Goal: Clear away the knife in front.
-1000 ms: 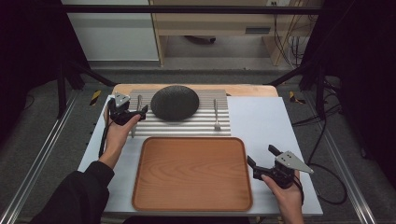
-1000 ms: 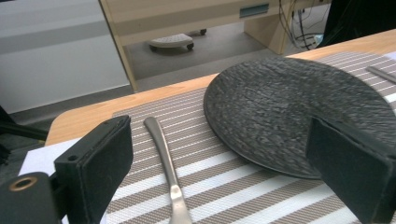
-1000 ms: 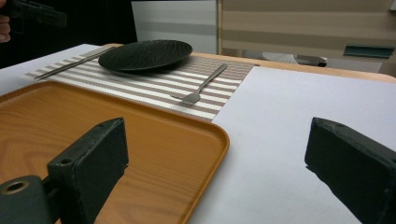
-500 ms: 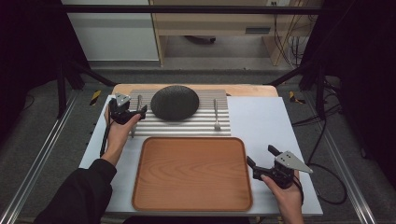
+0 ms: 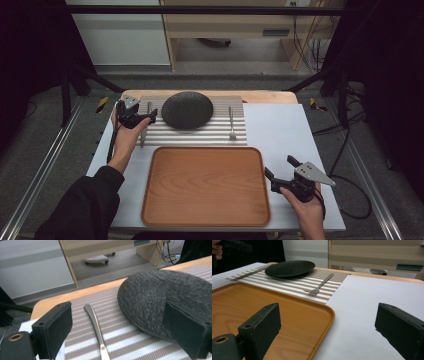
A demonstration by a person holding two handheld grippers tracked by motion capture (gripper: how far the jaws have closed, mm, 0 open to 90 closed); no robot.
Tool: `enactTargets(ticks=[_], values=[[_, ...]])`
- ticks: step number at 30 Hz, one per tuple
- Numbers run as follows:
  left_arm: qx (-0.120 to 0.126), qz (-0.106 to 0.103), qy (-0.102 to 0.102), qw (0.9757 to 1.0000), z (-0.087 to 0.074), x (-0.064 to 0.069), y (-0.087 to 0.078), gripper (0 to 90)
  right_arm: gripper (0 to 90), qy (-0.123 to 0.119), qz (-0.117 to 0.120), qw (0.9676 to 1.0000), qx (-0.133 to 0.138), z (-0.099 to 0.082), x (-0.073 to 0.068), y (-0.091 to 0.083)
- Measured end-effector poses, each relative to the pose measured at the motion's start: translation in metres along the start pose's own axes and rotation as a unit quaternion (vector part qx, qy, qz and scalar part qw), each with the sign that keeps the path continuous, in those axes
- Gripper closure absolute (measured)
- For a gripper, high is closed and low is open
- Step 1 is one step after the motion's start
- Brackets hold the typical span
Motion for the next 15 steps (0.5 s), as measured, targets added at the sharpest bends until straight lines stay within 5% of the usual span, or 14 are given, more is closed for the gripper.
enactTargets(ticks=[7,15], values=[[-0.004,0.012,-0.008,0.9999,0.002,-0.008,0.009,10.3,6.5,0.000,0.000,1.0000,0.001,0.000,0.001,-0.001],[-0.042,0.001,-0.030,0.9987,-0.015,-0.013,0.021,10.7,6.5,0.001,-0.003,1.0000,0.001,0.000,0.002,-0.001]])
Point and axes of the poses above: each handheld gripper's, and its own axes: y roughly forward along the jaws, z roughly out of its top, x roughly to its right, the point moved 4 cm from there along y, roughly forward along the jaws
